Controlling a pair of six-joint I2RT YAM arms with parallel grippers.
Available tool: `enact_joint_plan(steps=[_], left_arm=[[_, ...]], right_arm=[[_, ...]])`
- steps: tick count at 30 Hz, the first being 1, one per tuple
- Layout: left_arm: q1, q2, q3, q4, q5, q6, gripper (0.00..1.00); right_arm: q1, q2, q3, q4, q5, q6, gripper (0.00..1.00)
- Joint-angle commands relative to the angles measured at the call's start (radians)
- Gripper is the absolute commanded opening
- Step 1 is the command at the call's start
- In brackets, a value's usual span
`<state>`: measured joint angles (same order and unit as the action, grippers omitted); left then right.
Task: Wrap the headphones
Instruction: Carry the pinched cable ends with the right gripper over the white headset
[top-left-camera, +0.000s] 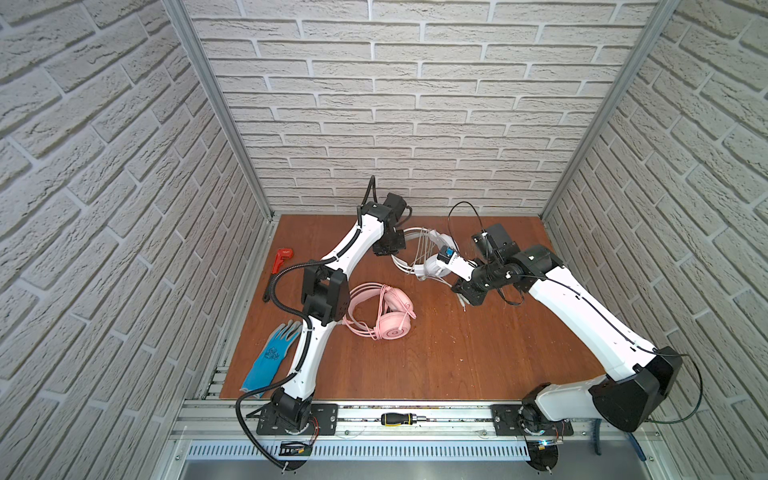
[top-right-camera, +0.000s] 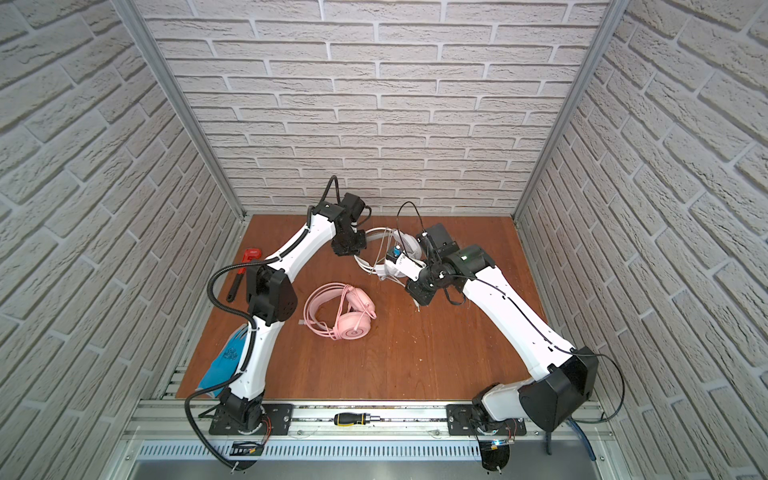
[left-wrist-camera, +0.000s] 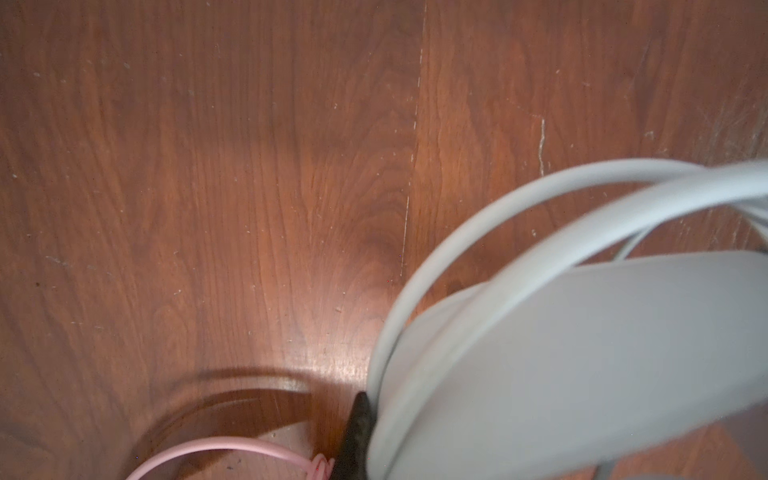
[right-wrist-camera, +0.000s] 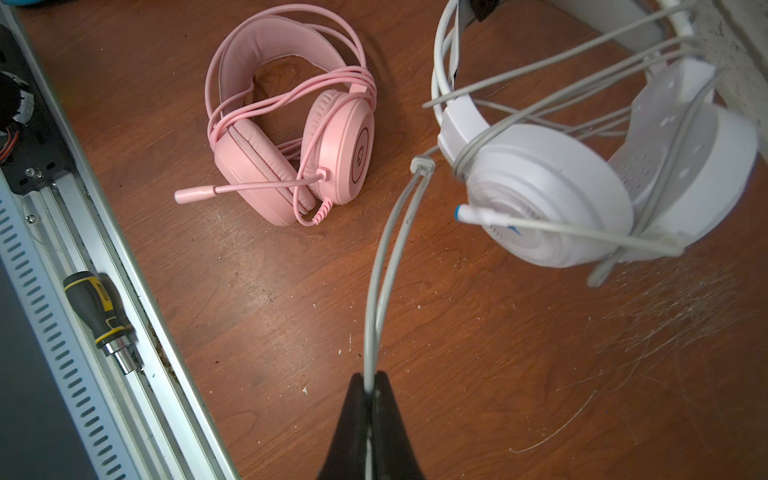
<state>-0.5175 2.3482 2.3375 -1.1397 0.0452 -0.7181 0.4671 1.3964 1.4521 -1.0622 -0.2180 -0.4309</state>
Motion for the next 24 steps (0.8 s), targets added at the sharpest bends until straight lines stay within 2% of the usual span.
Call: enact_joint_plan(steps=[1, 9, 15, 24], left_arm=[[-0.019, -0.001, 0.043, 0.006, 0.007, 0.025, 0.0], [-0.052, -0.009, 0.043, -0.024, -0.013, 0.103, 0.0], [-0.071, -0.009, 0.043, -0.041, -0.01, 0.157, 0.0], [-0.085, -0.016, 0.049, -0.054, 0.021, 0.198, 0.0]], right_arm=[[0.008, 0.015, 0.04, 0.047, 0.026, -0.041, 0.06], [0.007, 0.081, 0.153, 0.056, 0.083, -0.197, 0.05], [-0.007, 0.149, 0.21, 0.063, 0.171, -0.317, 0.06], [-0.095, 0.183, 0.143, 0.261, 0.2, -0.389, 0.06]])
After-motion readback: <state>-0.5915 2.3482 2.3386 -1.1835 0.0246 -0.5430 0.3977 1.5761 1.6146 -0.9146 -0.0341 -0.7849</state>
